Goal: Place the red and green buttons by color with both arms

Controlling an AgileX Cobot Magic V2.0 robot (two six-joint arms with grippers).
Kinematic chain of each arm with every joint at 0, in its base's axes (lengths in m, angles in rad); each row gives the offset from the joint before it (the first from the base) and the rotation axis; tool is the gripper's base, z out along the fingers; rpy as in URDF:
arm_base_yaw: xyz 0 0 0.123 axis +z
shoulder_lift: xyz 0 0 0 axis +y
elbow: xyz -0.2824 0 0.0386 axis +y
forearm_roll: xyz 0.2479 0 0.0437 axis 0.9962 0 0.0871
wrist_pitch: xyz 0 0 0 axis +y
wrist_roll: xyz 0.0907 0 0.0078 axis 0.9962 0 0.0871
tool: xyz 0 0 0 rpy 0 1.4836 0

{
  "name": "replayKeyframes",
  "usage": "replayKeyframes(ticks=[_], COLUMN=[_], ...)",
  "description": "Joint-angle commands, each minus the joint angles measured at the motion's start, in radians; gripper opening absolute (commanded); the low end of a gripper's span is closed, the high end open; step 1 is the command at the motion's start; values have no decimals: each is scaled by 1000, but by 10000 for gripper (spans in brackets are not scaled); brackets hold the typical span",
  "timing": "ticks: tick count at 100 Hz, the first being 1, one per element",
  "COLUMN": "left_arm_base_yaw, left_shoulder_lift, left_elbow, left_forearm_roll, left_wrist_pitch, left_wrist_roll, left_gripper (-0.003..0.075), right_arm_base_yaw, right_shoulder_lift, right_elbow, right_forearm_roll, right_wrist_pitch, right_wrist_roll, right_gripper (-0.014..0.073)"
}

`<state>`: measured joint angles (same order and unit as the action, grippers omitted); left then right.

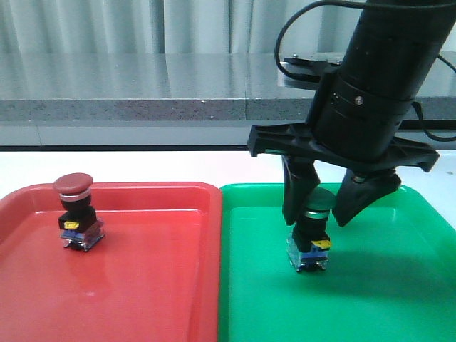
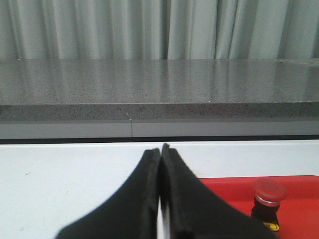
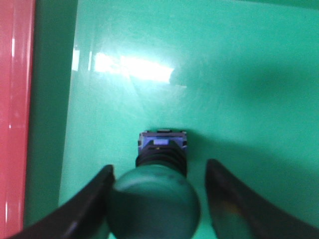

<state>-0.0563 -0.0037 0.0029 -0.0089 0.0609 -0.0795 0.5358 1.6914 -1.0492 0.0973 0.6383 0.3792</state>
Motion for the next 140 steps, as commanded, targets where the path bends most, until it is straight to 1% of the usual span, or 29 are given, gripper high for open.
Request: replayKeyframes(ticks=[1, 5, 22, 37, 44, 55, 62, 76, 83, 91, 102, 106, 113, 124, 140], left_arm_base_yaw=[3, 3, 3, 3, 3, 3, 3, 3, 3, 3, 3, 3, 3, 3, 3], left_shoulder_lift=[-33, -33, -33, -33, -33, -33, -33, -33, -33, -33, -33, -33, -33, -33, -33], left_elbow=[12, 12, 12, 12, 12, 12, 12, 12, 12, 12, 12, 12, 12, 12, 12], left_forearm_roll=[-6, -6, -6, -6, -6, -6, -6, -6, -6, -6, -6, -6, -6, -6, -6], left_wrist_pitch=[-85, -85, -85, -85, -85, -85, -85, -85, -85, -85, -85, -85, -85, -85, -85], left_wrist_roll=[2, 2, 2, 2, 2, 2, 2, 2, 2, 2, 2, 2, 2, 2, 2], left_gripper=[-20, -20, -20, -20, -20, -20, -20, -20, -20, -20, -20, -20, -20, -20, -20], right_arm_base_yaw=[1, 1, 1, -1, -17, -78, -121, -206, -253, -316, -406, -435, -481, -538, -564], right_shoulder_lift=[-41, -41, -55, -138, -186, -252, -292, -369, -401, -435, -493, -513, -554, -631, -746], right_elbow=[-20, -20, -20, -20, -20, -19, -18, -13, -1, 28, 91, 113, 156, 230, 340], right_forearm_roll=[4, 4, 5, 20, 27, 51, 57, 57, 57, 69, 88, 89, 89, 76, 9], right_wrist_pitch=[-31, -31, -39, -52, -55, -56, -46, -39, -41, -51, -79, -89, -100, -141, -258], right_wrist_roll=[-1, -1, -1, -17, -33, -87, -121, -157, -159, -163, -240, -269, -292, -292, -292], right_gripper=[539, 555, 556, 554, 546, 518, 468, 335, 253, 139, -22, -65, -62, -64, -64])
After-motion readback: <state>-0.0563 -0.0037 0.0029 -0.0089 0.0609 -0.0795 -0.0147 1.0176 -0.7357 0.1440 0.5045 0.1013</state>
